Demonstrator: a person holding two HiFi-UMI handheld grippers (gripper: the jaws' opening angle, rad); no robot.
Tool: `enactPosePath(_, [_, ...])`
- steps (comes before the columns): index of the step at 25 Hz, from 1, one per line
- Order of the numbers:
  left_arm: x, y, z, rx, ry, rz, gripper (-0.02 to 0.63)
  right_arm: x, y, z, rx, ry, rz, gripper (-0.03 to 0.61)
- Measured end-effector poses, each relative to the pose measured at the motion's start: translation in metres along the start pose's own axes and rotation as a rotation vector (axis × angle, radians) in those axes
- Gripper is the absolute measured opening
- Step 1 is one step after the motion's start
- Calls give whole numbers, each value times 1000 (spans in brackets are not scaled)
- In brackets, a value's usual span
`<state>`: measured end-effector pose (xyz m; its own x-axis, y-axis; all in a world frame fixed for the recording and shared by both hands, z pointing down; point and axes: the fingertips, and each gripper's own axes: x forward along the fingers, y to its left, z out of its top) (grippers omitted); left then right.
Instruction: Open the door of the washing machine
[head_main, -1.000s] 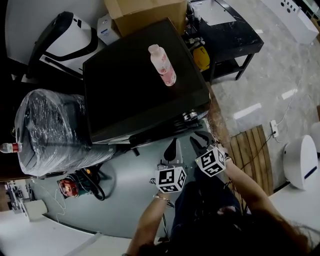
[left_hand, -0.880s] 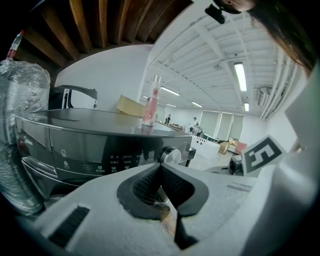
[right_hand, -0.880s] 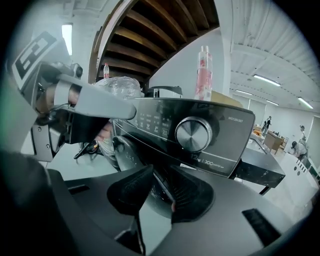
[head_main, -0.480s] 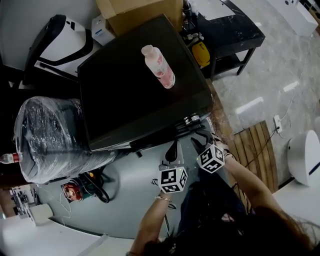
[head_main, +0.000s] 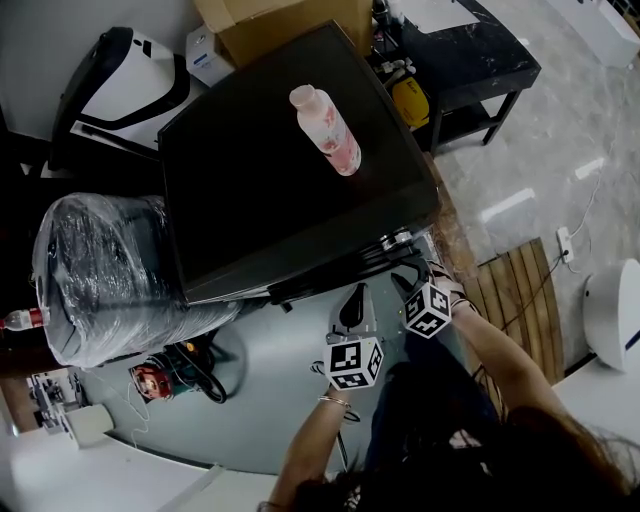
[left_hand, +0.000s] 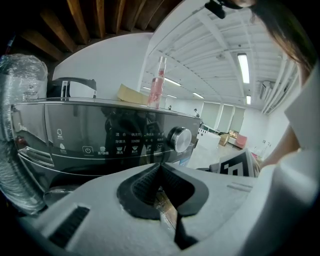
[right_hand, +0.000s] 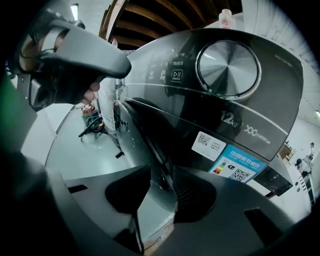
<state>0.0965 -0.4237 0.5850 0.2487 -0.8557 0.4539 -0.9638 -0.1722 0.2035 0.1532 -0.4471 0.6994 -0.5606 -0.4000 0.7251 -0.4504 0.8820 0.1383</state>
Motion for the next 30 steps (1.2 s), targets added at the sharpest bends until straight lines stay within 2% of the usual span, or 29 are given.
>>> enactPosePath(14, [2, 3, -5, -22, 10, 5, 12, 22, -2, -10, -24, 36, 27, 135])
enactPosePath(30, [-24, 6, -5, -40, 1, 42, 12, 20, 1, -13, -63, 51, -24, 122])
